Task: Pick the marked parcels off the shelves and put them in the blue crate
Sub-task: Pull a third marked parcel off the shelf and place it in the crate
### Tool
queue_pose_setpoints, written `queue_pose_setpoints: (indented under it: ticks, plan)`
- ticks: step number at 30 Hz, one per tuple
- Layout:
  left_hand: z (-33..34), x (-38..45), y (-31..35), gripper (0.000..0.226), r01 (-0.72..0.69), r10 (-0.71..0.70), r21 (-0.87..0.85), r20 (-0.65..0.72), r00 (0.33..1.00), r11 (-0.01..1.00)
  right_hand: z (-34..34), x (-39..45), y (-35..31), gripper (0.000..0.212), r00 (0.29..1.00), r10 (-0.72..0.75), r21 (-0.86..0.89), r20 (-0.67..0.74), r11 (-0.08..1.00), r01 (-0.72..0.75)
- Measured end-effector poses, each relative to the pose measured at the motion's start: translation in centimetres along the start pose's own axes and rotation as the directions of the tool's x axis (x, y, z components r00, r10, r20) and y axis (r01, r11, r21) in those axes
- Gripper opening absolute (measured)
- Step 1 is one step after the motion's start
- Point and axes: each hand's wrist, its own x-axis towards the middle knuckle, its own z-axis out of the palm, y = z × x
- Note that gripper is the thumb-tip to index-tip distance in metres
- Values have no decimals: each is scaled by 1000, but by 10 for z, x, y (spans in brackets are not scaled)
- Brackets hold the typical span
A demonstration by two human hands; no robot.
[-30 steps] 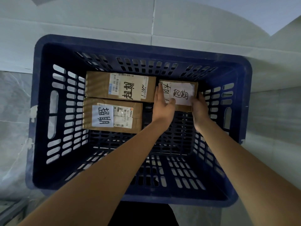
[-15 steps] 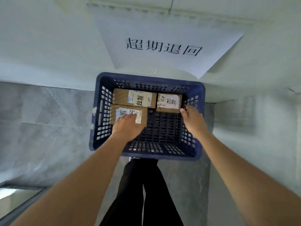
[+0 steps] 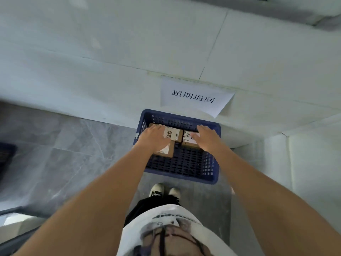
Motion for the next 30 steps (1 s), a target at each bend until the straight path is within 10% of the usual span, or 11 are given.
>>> queue_pose_setpoints:
  ticks: [13,30]
  plan:
    - [-17,-157,-78,58,384,-438,-244,-228,870,890,-38,-31,-141,65,920,-387,-103,55,915,391]
    - [130,-516,-193,59,578,-946,-759,-152,287,298,141,-256,-439,63,485,-799,-273,356,408,871]
